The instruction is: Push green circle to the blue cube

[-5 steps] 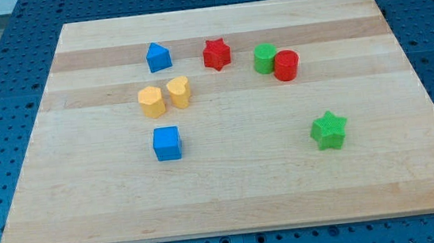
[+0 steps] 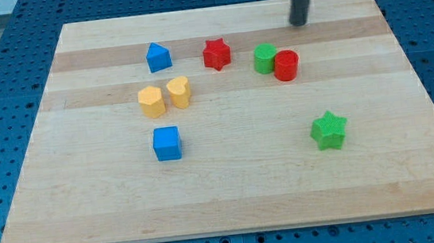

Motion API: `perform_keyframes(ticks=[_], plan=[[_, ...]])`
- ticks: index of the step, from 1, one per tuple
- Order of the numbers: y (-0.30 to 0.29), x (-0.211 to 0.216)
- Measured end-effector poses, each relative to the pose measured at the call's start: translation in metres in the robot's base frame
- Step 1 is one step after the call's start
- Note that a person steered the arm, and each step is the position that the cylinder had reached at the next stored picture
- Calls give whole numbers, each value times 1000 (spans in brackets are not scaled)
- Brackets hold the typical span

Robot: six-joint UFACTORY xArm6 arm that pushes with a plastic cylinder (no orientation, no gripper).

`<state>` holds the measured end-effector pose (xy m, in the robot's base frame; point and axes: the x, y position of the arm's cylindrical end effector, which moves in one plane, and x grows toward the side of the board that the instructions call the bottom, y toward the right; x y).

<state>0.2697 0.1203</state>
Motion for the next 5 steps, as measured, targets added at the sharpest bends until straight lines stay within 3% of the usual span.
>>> perform_keyframes(ticks=[1, 3, 5], plan=[[-33, 11], [-45, 95], [-95, 174]])
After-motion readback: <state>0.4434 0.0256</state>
